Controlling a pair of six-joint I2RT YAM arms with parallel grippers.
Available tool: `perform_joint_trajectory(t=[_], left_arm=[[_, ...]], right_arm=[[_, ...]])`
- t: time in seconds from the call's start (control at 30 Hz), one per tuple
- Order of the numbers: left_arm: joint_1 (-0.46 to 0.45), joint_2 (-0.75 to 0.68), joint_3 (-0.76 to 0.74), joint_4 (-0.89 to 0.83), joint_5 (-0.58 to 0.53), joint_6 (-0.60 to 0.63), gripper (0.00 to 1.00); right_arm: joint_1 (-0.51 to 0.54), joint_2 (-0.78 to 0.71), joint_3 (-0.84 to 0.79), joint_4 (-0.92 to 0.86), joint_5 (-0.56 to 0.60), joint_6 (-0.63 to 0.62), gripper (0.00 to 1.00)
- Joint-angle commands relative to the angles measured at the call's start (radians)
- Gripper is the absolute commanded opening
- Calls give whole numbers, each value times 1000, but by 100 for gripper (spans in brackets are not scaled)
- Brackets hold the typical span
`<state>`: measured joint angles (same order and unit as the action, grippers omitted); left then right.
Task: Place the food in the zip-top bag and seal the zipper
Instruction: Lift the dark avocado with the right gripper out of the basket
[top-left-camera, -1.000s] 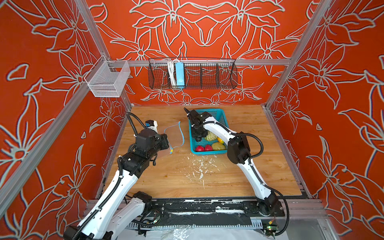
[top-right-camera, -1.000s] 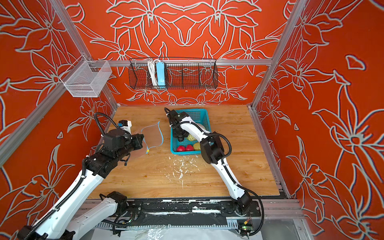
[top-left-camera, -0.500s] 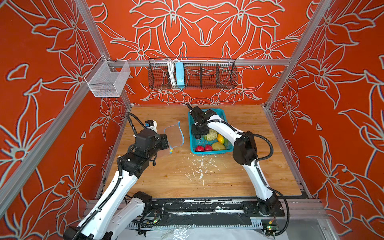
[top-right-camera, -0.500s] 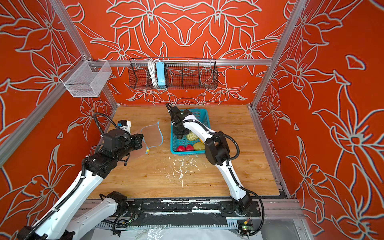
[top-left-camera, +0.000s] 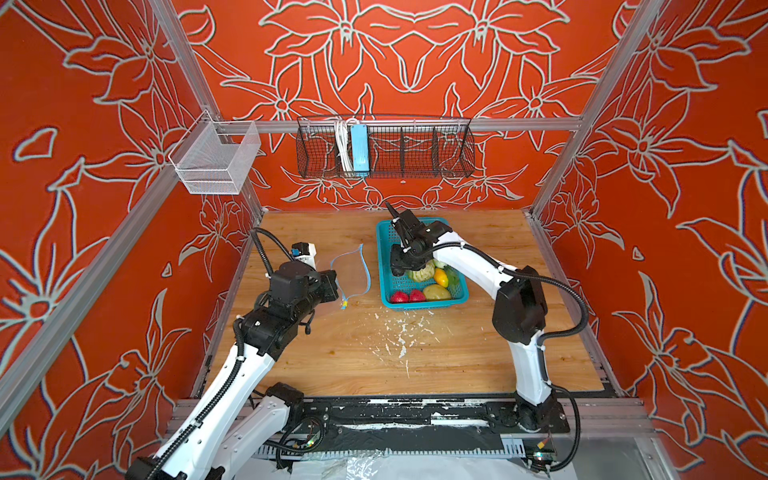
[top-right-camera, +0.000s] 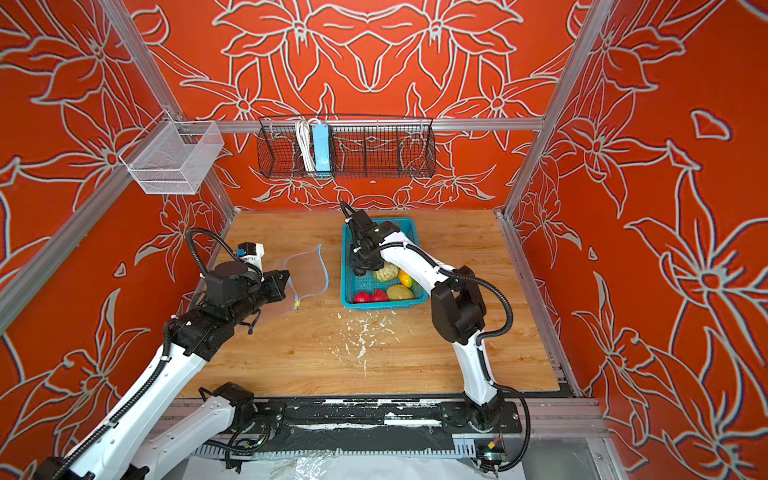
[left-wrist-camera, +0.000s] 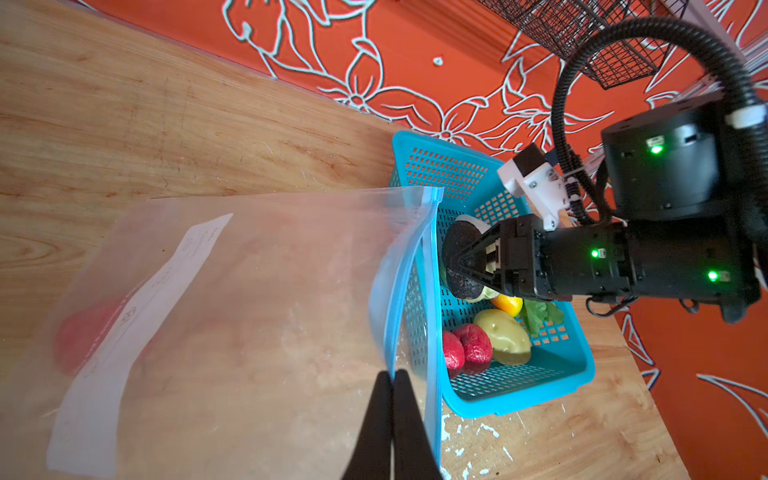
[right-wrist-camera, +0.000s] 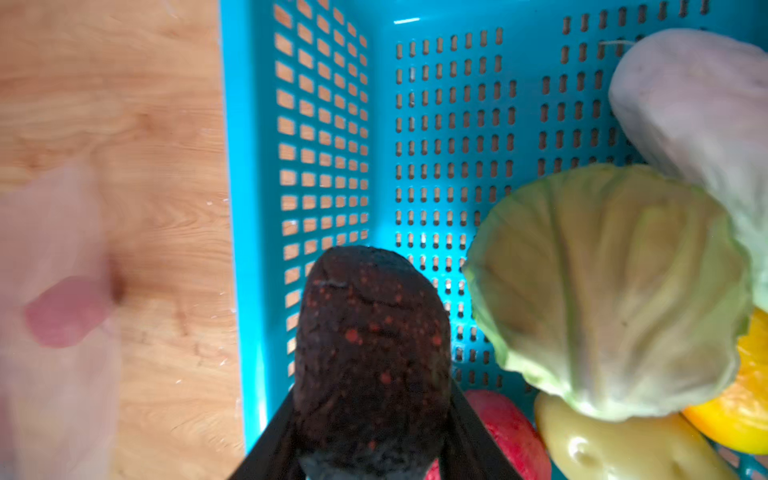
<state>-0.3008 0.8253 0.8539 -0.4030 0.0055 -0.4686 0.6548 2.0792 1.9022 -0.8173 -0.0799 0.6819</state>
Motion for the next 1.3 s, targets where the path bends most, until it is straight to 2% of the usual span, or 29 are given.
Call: perform_joint_trajectory(t=[0.0,0.2,0.6,0.7,0.8,1.27], left_arm=[[5,-18,-11,30,21,-1,0],[5,-22,-13,26,-5,10,0],[5,-3,10,8,10,31,0],[5,-18,-3,14,-16,26,0],[5,-16,-7,29,6,22,0],[5,1,8,20,10,24,0]], right_arm=[[-3,-65,-34,53,-30,36,29],[-3,-135,-70,75,-40,27,29],[-3,-251,-81,140,-99,11,28],[0,-262,-80,155,-123,20,28],[8,-269,-82,175,-139,18,28],[56,-295,-111,247,-136,15,28]])
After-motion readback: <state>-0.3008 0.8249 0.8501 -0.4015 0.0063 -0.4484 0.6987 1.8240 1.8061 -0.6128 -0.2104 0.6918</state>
